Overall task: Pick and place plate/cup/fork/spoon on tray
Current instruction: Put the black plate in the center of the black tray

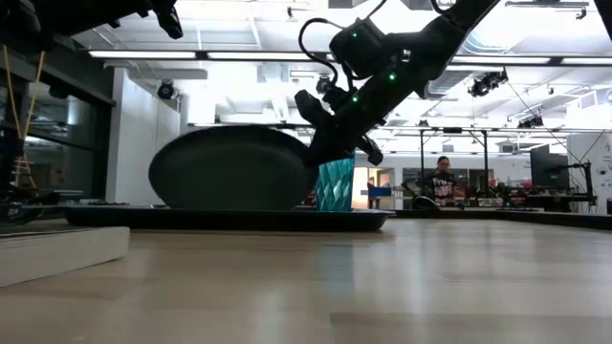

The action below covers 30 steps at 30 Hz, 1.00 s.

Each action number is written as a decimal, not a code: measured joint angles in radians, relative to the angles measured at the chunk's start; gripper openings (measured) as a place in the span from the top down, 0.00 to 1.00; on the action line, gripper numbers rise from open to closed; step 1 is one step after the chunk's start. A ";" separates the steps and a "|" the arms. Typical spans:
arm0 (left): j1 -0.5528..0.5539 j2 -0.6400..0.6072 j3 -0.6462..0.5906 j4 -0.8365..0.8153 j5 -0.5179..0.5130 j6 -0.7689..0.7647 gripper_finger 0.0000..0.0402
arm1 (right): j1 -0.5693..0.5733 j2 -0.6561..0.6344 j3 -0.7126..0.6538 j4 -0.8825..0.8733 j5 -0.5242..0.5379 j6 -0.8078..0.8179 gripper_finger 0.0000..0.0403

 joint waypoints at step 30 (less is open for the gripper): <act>0.000 0.000 0.000 0.000 0.000 0.000 1.00 | 0.000 0.007 0.000 -0.080 -0.002 0.016 0.83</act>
